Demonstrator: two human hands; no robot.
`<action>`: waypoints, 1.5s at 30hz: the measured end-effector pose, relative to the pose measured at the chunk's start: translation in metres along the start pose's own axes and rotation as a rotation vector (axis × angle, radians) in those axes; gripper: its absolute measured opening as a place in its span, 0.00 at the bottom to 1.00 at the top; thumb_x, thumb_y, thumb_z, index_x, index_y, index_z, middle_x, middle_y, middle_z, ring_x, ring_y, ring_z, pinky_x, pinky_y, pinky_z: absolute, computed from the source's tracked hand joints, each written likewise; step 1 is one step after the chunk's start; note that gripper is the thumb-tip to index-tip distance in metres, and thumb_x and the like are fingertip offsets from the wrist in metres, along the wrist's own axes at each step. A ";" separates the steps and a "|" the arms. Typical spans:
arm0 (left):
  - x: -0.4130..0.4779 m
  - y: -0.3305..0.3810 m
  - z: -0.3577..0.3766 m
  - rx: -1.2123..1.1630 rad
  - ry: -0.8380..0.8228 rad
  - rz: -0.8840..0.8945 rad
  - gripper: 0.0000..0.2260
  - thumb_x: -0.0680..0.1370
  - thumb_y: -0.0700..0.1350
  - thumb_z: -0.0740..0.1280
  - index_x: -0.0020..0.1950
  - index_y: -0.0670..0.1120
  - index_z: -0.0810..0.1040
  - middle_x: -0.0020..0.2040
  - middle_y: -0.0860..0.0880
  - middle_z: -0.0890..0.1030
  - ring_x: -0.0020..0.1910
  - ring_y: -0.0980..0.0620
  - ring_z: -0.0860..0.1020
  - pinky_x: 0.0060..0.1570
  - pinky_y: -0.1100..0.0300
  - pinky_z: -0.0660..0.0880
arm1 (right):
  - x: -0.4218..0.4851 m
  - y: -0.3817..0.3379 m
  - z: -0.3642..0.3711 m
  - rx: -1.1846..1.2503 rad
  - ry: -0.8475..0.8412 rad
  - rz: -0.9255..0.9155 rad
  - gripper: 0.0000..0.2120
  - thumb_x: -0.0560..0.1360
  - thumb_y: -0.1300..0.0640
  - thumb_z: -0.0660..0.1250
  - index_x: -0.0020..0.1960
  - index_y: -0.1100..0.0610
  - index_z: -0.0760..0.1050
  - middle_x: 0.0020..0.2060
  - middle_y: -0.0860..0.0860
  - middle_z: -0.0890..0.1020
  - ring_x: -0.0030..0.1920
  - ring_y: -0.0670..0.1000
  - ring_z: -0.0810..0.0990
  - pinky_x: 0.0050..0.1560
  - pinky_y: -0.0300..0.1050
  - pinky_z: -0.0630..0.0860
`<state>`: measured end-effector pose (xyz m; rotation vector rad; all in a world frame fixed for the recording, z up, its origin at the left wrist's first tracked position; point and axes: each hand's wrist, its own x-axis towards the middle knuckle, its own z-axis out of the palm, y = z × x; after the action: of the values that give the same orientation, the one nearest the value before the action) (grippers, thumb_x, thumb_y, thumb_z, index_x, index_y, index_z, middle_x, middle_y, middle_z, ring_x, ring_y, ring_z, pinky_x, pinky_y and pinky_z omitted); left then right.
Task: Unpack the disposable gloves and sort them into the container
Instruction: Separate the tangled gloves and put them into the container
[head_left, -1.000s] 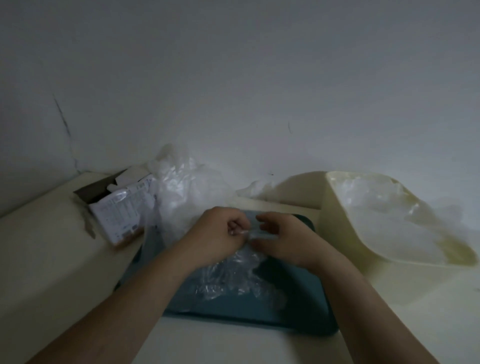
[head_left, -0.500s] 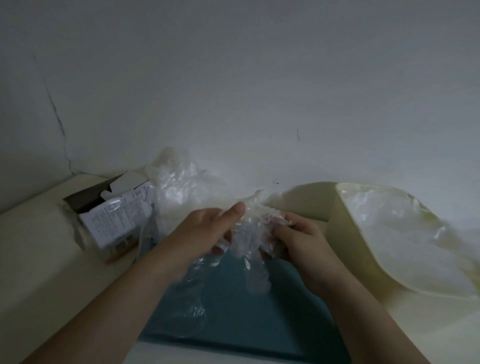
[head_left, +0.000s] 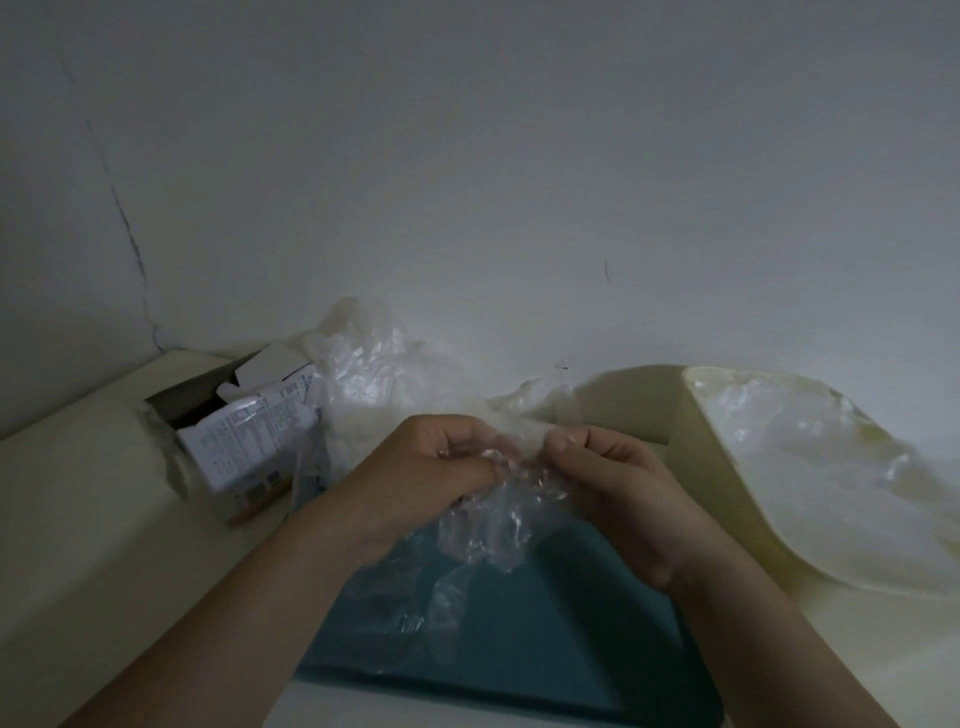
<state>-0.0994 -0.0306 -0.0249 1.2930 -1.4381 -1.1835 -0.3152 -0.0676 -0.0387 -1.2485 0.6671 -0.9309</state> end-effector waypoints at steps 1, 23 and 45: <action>-0.001 0.000 -0.001 0.026 -0.041 -0.008 0.09 0.79 0.38 0.73 0.51 0.52 0.88 0.52 0.42 0.87 0.48 0.43 0.84 0.54 0.52 0.79 | 0.000 0.000 0.002 0.001 0.069 -0.019 0.16 0.71 0.51 0.80 0.43 0.63 0.79 0.41 0.60 0.80 0.42 0.56 0.78 0.46 0.47 0.77; -0.004 -0.011 0.010 -0.234 -0.229 -0.152 0.17 0.74 0.40 0.78 0.62 0.40 0.84 0.58 0.40 0.86 0.59 0.41 0.84 0.67 0.44 0.76 | -0.002 -0.006 0.003 -0.012 0.132 -0.033 0.09 0.69 0.59 0.78 0.46 0.62 0.83 0.42 0.63 0.82 0.42 0.58 0.80 0.48 0.52 0.78; 0.006 0.005 -0.027 -0.407 0.341 -0.092 0.05 0.76 0.49 0.77 0.43 0.52 0.84 0.30 0.51 0.71 0.24 0.55 0.63 0.28 0.64 0.61 | 0.001 0.013 0.000 -0.449 0.550 -0.170 0.19 0.82 0.50 0.67 0.35 0.60 0.78 0.25 0.46 0.78 0.28 0.42 0.75 0.30 0.33 0.72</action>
<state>-0.0751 -0.0396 -0.0150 1.2085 -0.8483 -1.1737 -0.3118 -0.0683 -0.0509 -1.4660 1.2704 -1.3337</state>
